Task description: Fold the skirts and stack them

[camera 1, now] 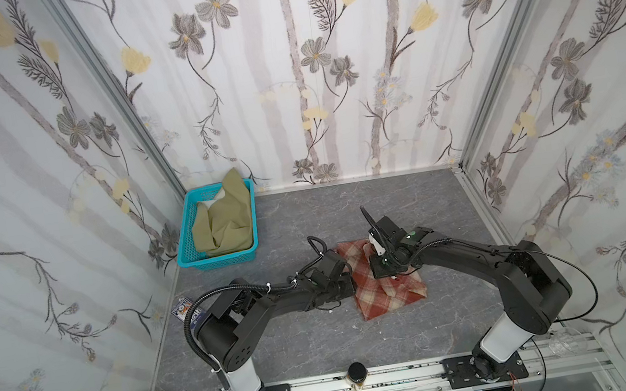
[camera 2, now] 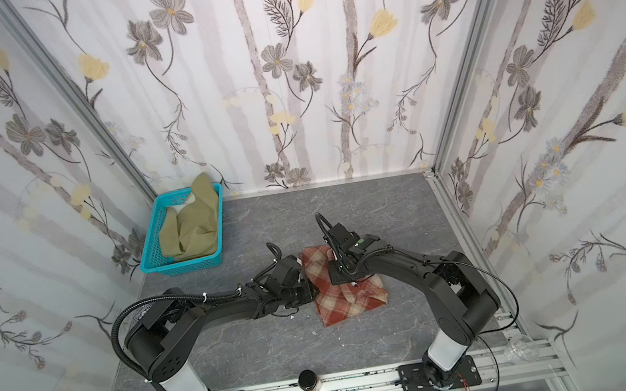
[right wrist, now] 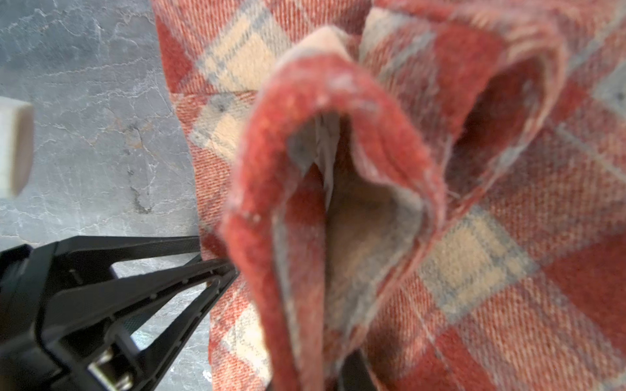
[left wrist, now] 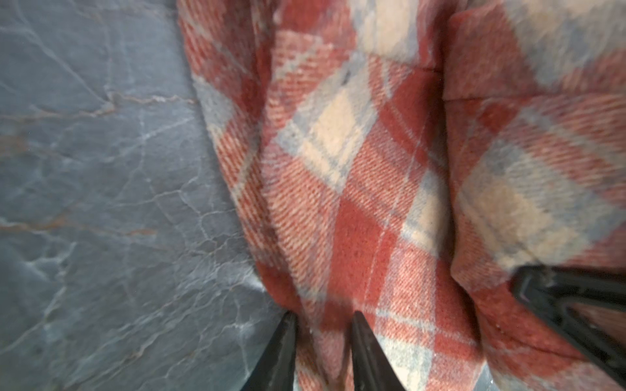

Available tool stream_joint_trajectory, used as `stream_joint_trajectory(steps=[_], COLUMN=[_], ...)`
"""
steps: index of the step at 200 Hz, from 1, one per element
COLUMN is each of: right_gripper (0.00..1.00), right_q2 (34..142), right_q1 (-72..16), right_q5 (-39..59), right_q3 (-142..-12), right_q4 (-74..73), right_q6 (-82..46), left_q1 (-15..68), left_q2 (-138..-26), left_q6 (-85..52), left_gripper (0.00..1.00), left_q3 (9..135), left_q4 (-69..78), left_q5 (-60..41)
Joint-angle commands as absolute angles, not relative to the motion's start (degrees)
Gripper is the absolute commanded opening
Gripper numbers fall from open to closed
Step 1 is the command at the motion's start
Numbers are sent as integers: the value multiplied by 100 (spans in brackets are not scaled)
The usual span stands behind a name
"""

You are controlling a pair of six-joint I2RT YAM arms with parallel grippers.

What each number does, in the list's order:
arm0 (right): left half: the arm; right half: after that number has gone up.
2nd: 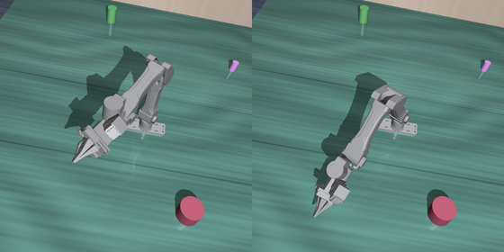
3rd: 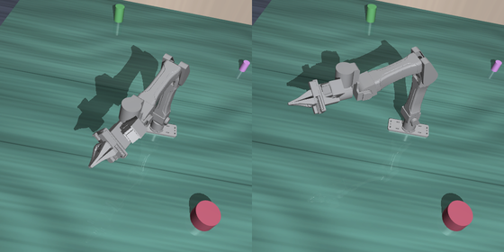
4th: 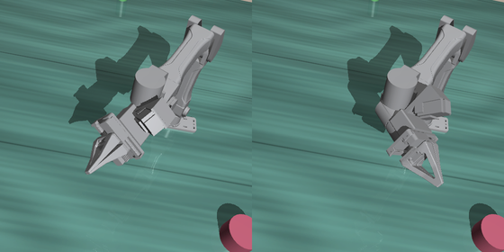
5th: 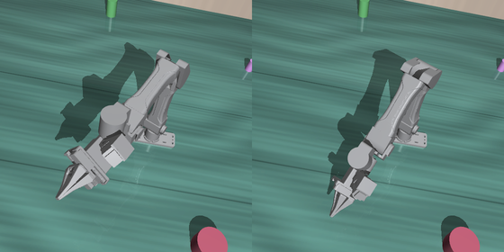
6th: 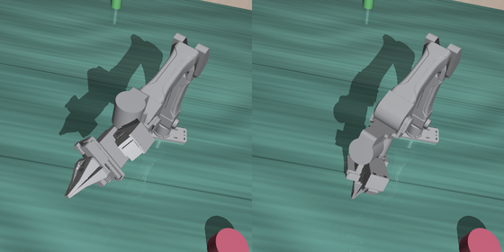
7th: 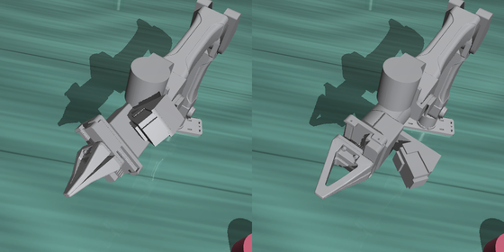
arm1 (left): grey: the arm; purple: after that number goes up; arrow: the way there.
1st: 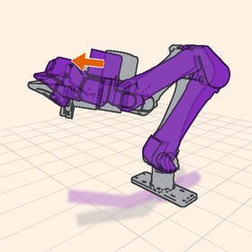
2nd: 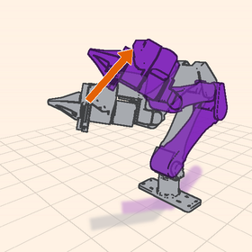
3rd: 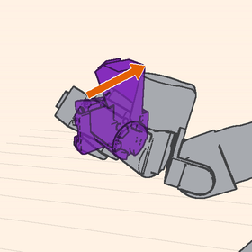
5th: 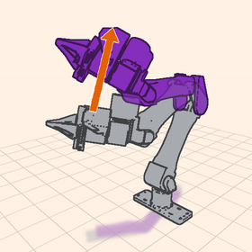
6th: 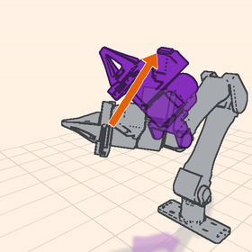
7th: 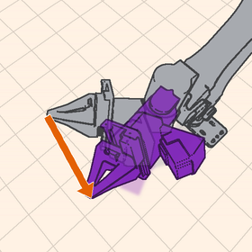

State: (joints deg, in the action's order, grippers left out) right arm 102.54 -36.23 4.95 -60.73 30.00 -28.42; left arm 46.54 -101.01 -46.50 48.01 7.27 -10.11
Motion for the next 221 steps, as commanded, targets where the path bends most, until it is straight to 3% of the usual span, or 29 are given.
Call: stream_joint_trajectory(steps=[1,45,60,87,115,182,221], right_gripper=[0,0,6,24,34,49,53], right_q2=[10368,10564,10617,10635,10569,10172,9766], right_q1=[-3677,-3760,-3779,-3807,-3812,-3801,-3786], right_q5=[519,535,546,703,1040,1762,1950], right_q3=[-6134,-6248,-6299,-6319,-6362,-6400,-6162], right_q4=[2699,2672,2674,2574,2346,1960,1741], right_q6=[-2878,-2911,-2941,-3037,-3218,-3501,-3586], left_q1=[4649,4658,4669,4667,4665,4598,4516], left_q2=[-10166,-10142,-10121,-10041,-9824,-9067,-8769], left_q6=[-4614,-4614,-4621,-4638,-4708,-4896,-4811], left_gripper=[31,31,31,31,31,33,34], left_q3=[4809,4757,4738,4685,4616,4201,4273], left_q4=[536,537,538,536,527,409,200], left_q5=[-903,-949,-950,-949,-948,-862,-732])
